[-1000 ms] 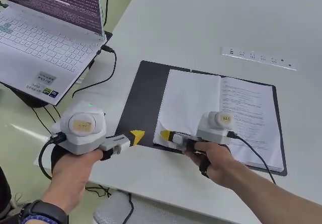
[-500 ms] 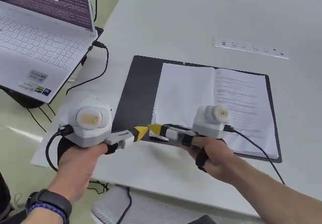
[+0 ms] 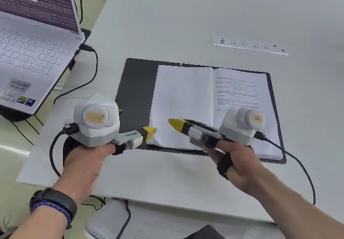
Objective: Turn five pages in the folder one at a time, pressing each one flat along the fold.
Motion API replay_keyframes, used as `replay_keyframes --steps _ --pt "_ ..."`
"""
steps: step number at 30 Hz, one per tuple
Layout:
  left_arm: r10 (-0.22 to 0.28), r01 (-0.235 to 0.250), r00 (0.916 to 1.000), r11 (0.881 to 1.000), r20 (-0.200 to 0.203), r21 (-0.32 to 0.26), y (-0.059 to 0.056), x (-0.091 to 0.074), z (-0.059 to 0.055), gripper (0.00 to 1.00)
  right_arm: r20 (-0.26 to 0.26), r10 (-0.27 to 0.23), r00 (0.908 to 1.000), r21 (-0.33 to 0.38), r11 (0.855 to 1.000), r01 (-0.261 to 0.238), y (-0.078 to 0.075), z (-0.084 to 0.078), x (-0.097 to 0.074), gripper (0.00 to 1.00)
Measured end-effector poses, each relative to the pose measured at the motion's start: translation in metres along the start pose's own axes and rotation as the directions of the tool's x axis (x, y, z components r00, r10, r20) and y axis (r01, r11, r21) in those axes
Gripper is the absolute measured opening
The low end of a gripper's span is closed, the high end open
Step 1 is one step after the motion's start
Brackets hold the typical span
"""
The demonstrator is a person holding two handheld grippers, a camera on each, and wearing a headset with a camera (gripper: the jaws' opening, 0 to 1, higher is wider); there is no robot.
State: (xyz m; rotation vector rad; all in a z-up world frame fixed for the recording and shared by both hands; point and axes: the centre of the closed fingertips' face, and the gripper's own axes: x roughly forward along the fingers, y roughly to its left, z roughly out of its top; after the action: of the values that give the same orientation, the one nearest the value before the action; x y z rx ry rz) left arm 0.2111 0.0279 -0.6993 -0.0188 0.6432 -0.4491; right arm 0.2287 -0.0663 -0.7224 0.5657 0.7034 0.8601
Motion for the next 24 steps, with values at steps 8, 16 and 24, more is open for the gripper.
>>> replay_keyframes --steps 8,16,24 --pt "-0.039 0.039 0.9992 0.998 -0.008 0.046 -0.013 0.012 0.009 0.58 0.034 -0.072 0.9968 -0.002 0.997 0.073 -0.029 0.016 -0.039 0.41" --pt "-0.061 0.066 0.9963 0.993 -0.061 0.101 -0.019 0.023 0.001 0.51 0.082 -0.126 0.9886 0.02 0.992 0.125 -0.053 0.029 -0.07 0.41" --pt "-0.092 0.108 0.9894 0.984 -0.112 0.14 -0.026 0.04 -0.013 0.39 0.095 -0.162 0.9821 0.037 0.987 0.159 -0.07 0.025 -0.097 0.36"
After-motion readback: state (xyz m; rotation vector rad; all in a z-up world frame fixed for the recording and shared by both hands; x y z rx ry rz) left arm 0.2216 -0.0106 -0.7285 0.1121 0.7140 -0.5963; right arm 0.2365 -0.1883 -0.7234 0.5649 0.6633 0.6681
